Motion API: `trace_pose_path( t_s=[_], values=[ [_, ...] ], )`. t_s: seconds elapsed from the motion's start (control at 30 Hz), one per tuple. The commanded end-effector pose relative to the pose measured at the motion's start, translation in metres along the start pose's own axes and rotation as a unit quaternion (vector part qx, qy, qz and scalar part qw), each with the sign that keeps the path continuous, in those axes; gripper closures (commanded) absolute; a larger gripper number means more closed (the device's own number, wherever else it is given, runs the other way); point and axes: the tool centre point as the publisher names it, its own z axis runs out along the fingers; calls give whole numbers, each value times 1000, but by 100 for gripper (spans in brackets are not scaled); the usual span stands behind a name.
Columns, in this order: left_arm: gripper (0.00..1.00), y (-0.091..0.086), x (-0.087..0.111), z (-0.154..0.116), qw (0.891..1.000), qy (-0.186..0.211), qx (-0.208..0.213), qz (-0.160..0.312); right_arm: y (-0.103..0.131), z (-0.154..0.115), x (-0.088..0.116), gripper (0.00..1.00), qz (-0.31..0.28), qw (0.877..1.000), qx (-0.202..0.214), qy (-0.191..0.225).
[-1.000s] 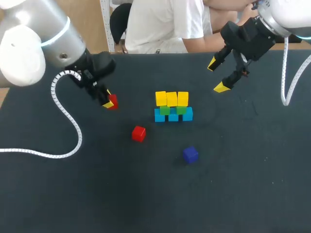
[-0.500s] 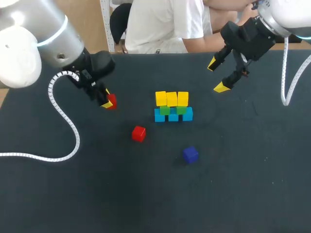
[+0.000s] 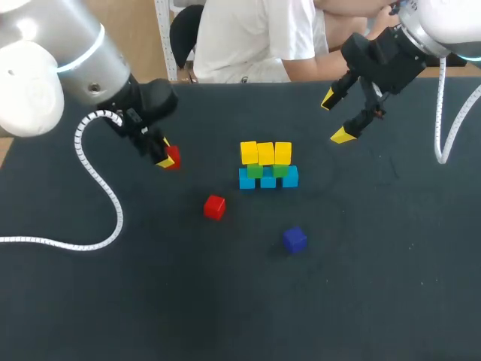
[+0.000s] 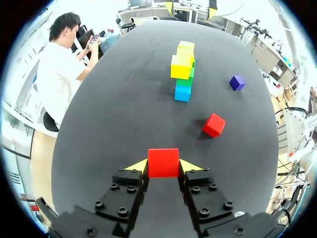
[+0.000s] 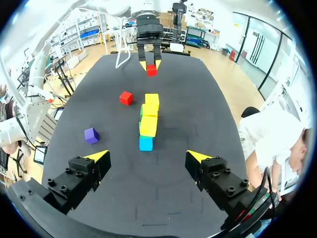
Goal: Place the blue cubes, place green cubes on the blue cubes, place the yellow cubes on the green cubes, then place the red cubes on the yellow cubes, and place purple cube on the red cubes.
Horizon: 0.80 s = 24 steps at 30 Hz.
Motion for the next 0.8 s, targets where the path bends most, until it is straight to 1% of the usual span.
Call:
trace_pose_path(
  t_s=[0.03, 0.13, 0.2, 0.3, 0.4, 0.6, 0.67, 0.73, 0.77, 0.8],
  values=[
    [100, -4, -3, 4, 1000, -2, 10, 1, 0, 0, 0, 0, 0, 1000, 0, -1],
    [100, -13, -16, 5, 1000, -2, 11, 16, 0, 0, 0, 0, 0, 1000, 0, -1],
    [100, -20, -26, 2, 1000, -5, 4, 28, 0, 0, 0, 0, 0, 1000, 0, -1],
    [100, -28, -41, -2, 999, 3, 3, 43, 0, 0, 0, 0, 0, 1000, 0, -1],
    [100, -34, -50, -8, 999, 15, 3, 50, 0, 0, 0, 0, 0, 1000, 0, -1],
    [100, -48, -61, -9, 998, 17, 7, 53, 0, 0, 0, 0, 0, 1000, 0, -1],
    [100, -53, -63, -11, 997, -21, -8, 70, 0, 0, 0, 0, 0, 1000, 0, -1],
    [100, -59, -64, -16, 992, -86, -23, 90, 0, 0, 0, 0, 0, 1000, 0, -1],
    [100, -61, -64, -18, 990, -102, -29, 94, 0, 0, 0, 0, 0, 1000, 0, -1],
    [100, -61, -65, -18, 990, -98, -29, 93, 0, 0, 0, 0, 0, 1000, 0, -1]
  ],
)
